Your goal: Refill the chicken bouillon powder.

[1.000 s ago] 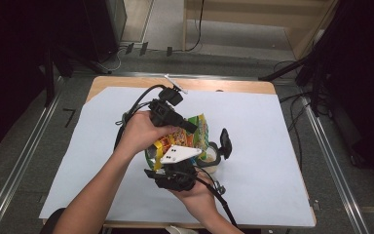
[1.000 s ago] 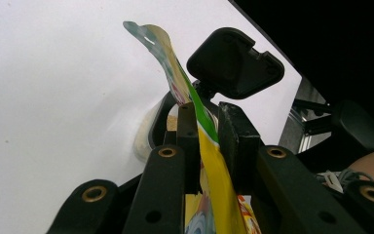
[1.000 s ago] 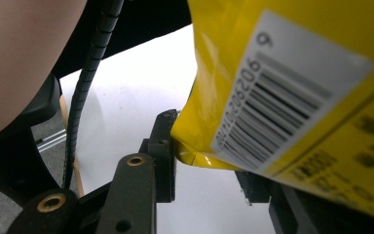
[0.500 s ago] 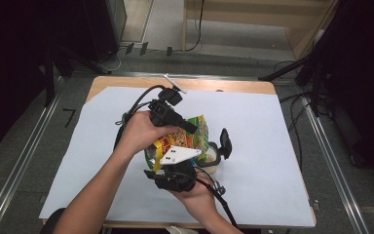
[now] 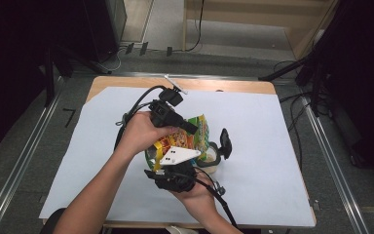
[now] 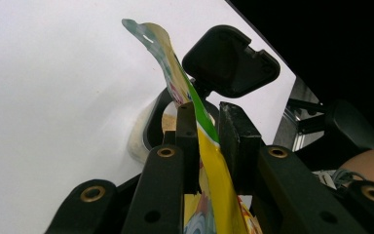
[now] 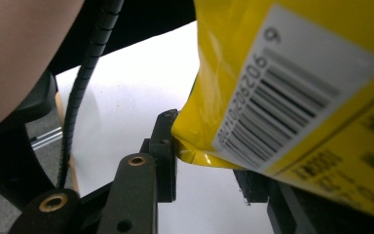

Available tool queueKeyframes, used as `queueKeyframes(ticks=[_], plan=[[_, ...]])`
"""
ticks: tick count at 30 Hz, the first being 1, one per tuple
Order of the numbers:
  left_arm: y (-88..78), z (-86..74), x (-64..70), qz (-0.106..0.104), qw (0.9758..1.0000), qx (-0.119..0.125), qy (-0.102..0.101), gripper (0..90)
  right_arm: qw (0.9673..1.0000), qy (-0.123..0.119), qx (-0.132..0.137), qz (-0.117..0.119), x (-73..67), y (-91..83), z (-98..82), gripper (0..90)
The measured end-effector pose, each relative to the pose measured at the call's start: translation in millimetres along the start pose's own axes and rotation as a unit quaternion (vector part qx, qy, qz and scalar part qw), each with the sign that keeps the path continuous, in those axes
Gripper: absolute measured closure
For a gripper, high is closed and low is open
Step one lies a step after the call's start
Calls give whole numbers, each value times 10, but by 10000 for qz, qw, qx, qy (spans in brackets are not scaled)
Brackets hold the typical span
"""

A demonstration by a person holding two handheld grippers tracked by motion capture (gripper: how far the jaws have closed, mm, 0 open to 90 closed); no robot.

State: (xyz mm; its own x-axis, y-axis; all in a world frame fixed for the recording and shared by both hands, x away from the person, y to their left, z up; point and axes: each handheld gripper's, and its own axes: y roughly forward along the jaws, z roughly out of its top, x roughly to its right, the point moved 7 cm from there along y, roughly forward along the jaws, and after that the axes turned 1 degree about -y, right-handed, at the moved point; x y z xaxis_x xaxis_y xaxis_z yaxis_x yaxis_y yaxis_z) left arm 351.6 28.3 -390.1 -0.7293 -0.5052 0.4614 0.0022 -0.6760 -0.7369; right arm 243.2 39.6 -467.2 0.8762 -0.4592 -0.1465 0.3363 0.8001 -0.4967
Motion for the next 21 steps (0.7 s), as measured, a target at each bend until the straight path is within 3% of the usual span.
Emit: queueKeyframes(ticks=[5,21], plan=[[-26,30,41,83,9997,197,115,802,9998,-103,24,-169,43,-14,5,666],[15,14,12,86,9999,84,67,800,10000,5,-22,-76,41,1,-19,668]])
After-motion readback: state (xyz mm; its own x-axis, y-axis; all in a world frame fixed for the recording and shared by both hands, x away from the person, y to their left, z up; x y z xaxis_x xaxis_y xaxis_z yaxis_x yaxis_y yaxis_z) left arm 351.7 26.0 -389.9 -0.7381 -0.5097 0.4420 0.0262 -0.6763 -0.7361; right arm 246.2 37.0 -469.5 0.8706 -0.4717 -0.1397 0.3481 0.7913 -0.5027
